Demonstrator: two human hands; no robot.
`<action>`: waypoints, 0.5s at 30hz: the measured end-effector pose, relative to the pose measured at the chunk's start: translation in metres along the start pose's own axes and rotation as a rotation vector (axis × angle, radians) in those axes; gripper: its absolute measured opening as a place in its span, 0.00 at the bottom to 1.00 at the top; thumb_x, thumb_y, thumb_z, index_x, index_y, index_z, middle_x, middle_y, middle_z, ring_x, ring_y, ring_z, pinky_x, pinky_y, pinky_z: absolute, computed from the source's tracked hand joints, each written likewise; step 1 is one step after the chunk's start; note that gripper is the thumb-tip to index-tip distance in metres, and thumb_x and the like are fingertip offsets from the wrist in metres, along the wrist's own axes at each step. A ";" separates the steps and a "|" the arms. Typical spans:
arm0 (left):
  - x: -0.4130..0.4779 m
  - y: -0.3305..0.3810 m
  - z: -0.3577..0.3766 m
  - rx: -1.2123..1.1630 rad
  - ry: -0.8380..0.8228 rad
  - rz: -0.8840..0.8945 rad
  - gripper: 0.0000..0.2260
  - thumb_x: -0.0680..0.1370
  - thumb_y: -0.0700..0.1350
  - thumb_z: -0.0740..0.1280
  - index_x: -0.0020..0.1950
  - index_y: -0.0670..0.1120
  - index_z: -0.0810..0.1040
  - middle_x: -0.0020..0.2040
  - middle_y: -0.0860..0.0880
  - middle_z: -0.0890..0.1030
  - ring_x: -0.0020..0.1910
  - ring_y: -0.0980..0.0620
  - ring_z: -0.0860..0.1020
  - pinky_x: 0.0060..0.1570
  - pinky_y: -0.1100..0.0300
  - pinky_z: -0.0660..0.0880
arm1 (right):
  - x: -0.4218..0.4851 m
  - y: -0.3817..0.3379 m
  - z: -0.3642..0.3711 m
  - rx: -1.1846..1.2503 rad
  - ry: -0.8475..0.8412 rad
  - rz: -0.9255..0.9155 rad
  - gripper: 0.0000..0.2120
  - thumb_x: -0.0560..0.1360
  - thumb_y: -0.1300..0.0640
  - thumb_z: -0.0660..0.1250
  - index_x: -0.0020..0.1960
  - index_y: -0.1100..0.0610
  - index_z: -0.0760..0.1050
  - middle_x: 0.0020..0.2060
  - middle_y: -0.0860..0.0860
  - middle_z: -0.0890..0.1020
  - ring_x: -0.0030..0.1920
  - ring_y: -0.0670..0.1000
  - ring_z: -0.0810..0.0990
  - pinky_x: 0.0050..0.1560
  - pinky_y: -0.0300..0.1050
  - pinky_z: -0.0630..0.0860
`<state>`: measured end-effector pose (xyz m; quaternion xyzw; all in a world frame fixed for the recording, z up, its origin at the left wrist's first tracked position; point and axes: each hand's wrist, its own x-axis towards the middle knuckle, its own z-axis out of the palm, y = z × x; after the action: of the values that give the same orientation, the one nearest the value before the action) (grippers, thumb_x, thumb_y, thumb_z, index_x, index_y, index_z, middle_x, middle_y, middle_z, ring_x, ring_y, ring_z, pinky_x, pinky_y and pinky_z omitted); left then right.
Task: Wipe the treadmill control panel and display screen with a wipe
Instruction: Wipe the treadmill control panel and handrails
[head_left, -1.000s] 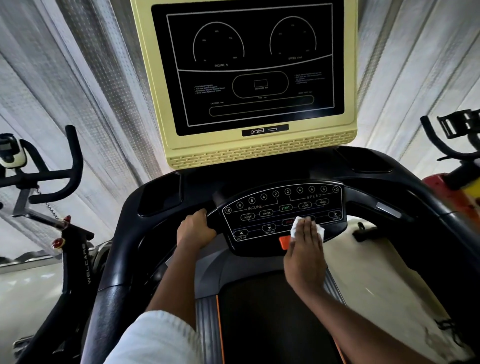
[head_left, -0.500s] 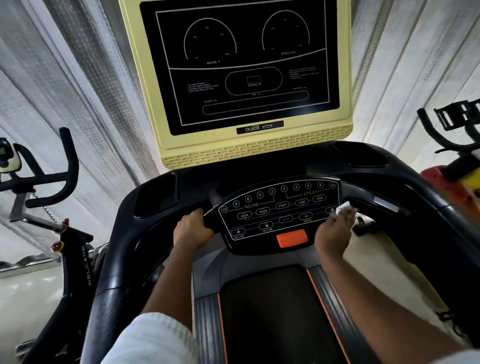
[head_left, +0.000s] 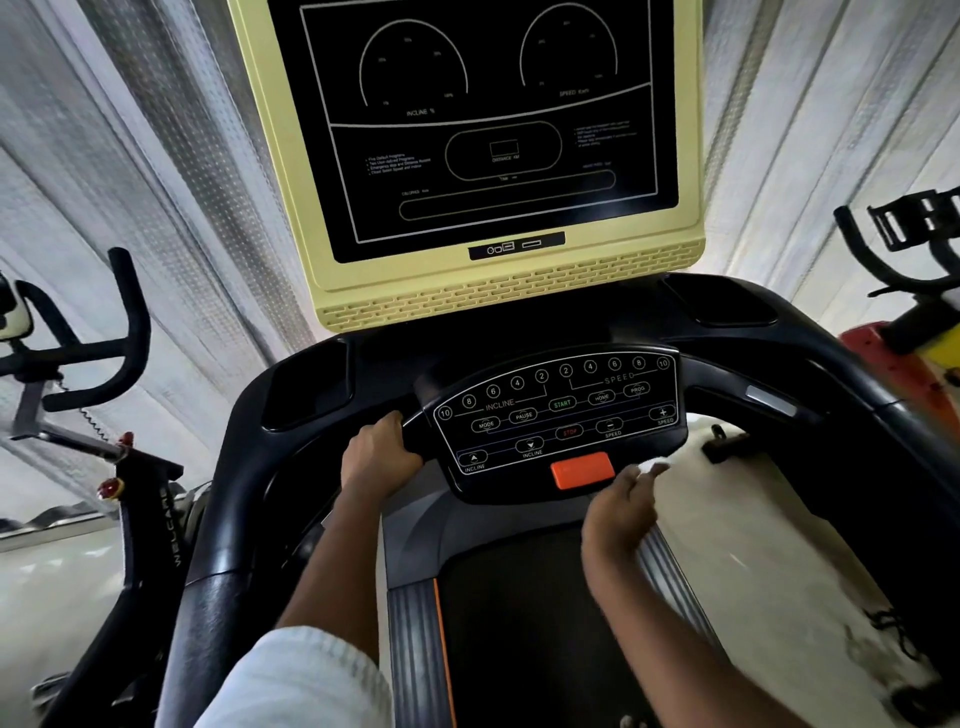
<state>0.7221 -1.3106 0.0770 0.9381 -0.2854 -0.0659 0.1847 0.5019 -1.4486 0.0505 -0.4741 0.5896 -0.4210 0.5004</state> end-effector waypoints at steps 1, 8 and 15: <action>0.000 -0.001 0.000 -0.005 -0.010 0.001 0.11 0.68 0.47 0.71 0.44 0.46 0.71 0.35 0.50 0.73 0.36 0.44 0.72 0.36 0.55 0.68 | -0.010 0.011 0.004 -0.013 -0.015 0.027 0.20 0.85 0.54 0.52 0.60 0.71 0.71 0.38 0.64 0.76 0.38 0.62 0.76 0.40 0.41 0.67; 0.005 -0.007 -0.010 -0.087 -0.175 0.040 0.17 0.69 0.51 0.74 0.52 0.47 0.73 0.44 0.47 0.80 0.44 0.45 0.78 0.40 0.54 0.71 | -0.064 0.017 0.023 -0.132 -0.120 0.099 0.19 0.85 0.56 0.51 0.57 0.71 0.72 0.48 0.67 0.81 0.44 0.61 0.80 0.40 0.45 0.70; 0.004 -0.007 -0.021 -0.301 -0.328 -0.049 0.18 0.68 0.55 0.67 0.53 0.48 0.73 0.47 0.46 0.79 0.46 0.47 0.78 0.46 0.51 0.74 | -0.102 0.009 0.034 -0.193 -0.286 0.091 0.16 0.84 0.59 0.54 0.55 0.69 0.74 0.49 0.64 0.82 0.48 0.61 0.81 0.42 0.41 0.67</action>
<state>0.7336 -1.3008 0.0937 0.8834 -0.2756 -0.2639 0.2722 0.5396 -1.3478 0.0561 -0.5477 0.5710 -0.2677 0.5498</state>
